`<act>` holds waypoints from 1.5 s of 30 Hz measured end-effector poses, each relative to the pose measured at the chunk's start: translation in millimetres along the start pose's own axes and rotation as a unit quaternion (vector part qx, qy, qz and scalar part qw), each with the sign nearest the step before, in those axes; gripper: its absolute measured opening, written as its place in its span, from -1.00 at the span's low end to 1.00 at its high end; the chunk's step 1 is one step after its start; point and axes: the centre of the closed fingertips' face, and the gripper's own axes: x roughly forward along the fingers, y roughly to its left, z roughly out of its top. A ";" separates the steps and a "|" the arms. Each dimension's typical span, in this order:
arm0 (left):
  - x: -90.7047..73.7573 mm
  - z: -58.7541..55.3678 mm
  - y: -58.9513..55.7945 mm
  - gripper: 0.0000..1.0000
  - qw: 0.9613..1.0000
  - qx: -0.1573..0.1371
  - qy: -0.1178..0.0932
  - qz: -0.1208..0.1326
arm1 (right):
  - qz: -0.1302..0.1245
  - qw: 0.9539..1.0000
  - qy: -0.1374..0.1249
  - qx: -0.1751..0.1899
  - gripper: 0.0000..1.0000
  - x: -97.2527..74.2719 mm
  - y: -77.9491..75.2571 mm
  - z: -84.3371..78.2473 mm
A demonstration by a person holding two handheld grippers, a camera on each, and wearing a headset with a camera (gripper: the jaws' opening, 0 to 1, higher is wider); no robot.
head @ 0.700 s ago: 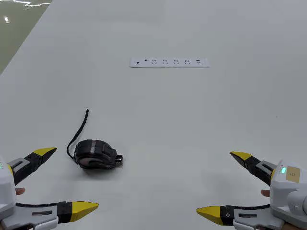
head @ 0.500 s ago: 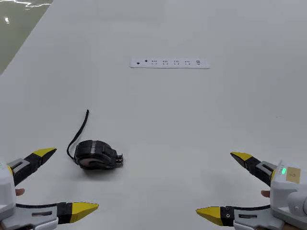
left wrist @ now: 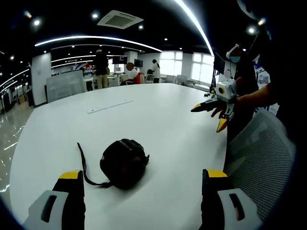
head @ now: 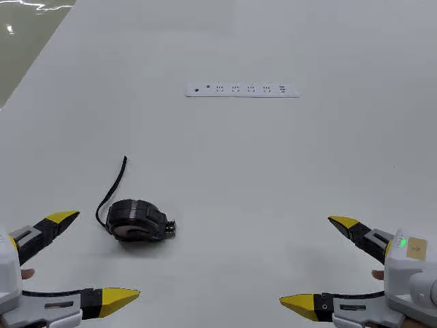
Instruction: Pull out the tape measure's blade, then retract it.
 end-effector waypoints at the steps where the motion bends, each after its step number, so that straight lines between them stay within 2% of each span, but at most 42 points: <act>1: 0.0 0.3 0.3 1.00 1.000 0.001 0.000 0.000 | -0.001 1.000 0.000 0.000 0.94 0.2 -0.5 0.0; 11: 1.1 2.3 6.2 0.99 1.000 0.005 0.004 -0.003 | -0.001 1.000 0.001 -0.009 0.92 1.3 -5.2 2.7; 13: 1.6 -0.5 8.1 0.96 1.000 0.005 0.014 -0.004 | 0.001 1.000 0.004 -0.012 0.89 2.1 -6.8 3.0; 19: 3.2 0.0 14.9 0.95 1.000 0.011 0.016 -0.005 | 0.006 0.999 0.014 -0.034 0.84 4.4 -12.1 2.7; 34: 12.6 5.7 25.9 0.87 0.998 0.031 0.041 -0.031 | 0.035 0.997 0.025 -0.056 0.72 20.7 -17.1 9.5; 45: 19.6 5.7 32.5 0.72 0.995 0.054 0.066 -0.052 | 0.059 0.995 0.035 -0.076 0.54 32.8 -17.0 11.1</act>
